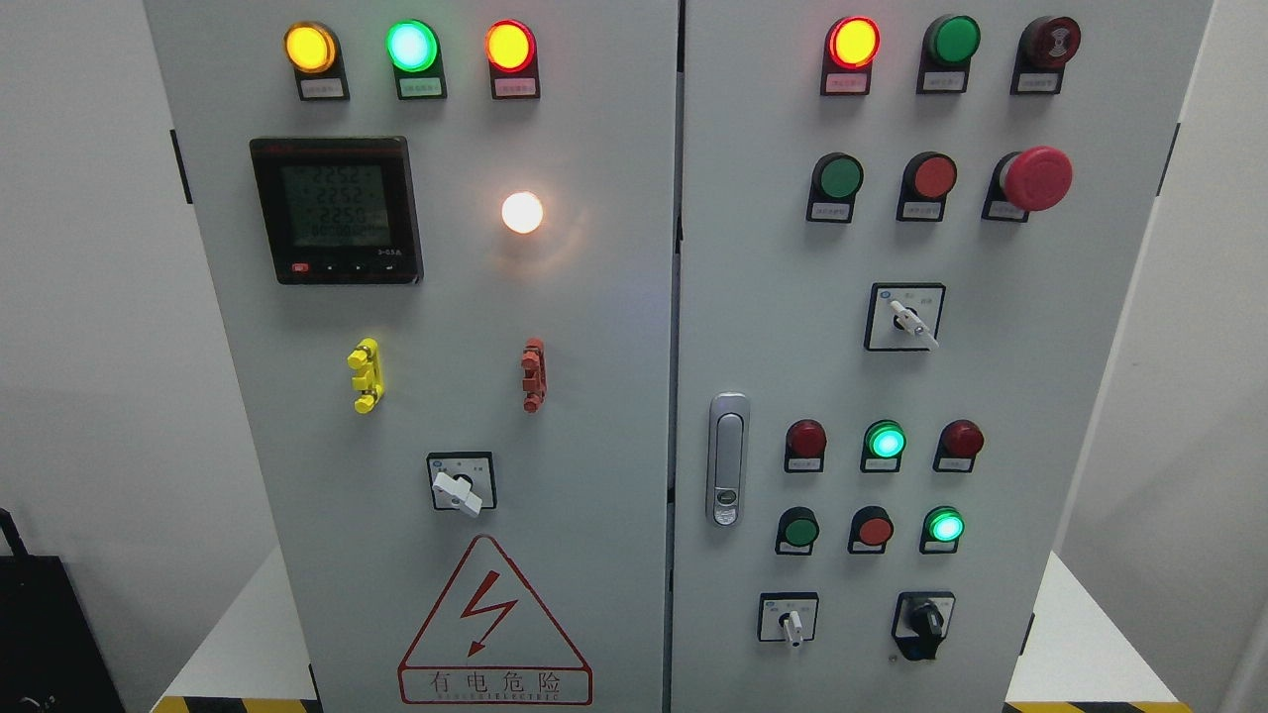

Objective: Turn on light switch 1

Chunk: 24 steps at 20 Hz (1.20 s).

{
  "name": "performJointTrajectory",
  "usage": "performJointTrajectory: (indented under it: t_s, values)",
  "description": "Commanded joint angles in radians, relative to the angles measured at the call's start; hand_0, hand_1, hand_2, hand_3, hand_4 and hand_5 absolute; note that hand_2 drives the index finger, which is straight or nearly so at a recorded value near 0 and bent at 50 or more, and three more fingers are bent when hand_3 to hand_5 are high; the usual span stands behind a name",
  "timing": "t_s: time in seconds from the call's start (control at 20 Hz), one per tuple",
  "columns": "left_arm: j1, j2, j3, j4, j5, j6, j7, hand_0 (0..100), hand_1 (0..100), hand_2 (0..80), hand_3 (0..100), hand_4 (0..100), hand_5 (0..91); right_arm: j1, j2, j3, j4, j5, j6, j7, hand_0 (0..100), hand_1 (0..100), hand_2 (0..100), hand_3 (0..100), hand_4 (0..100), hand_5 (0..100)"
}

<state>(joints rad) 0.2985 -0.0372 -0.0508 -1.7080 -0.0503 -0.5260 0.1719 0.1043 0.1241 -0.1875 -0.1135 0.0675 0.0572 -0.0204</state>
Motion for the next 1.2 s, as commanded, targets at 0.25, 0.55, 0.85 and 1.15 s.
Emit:
performJointTrajectory:
  t_s: [0.25,0.55,0.85,1.15]
  values:
    - [0.037,0.034,0.184,1.037,0.023,-0.135,-0.284,16,21,30.7,70,72,38.0,0.0,-0.001,-0.001,0.0,0.0,0.0,-0.001,0,0,0,0,0,0]
    - [0.031,0.025,0.167,1.373,0.02,-0.12,-0.311,14,20,12.9,45,47,12.1,0.0,-0.001,0.0,0.0,0.0,0.0,-0.001,0,0,0,0,0,0]
    - [-0.015,0.005,0.112,1.561,0.013,0.074,-0.313,19,13,0.1,21,24,0.0,0.0,0.0,0.0,0.0,0.0,0.0,-0.001,0,0,0,0,0,0]
    - [-0.016,0.003,0.054,1.562,0.007,0.296,-0.322,21,9,0.0,8,8,0.0,0.0,0.0,0.0,0.0,0.0,0.0,-0.001,0,0,0,0,0,0]
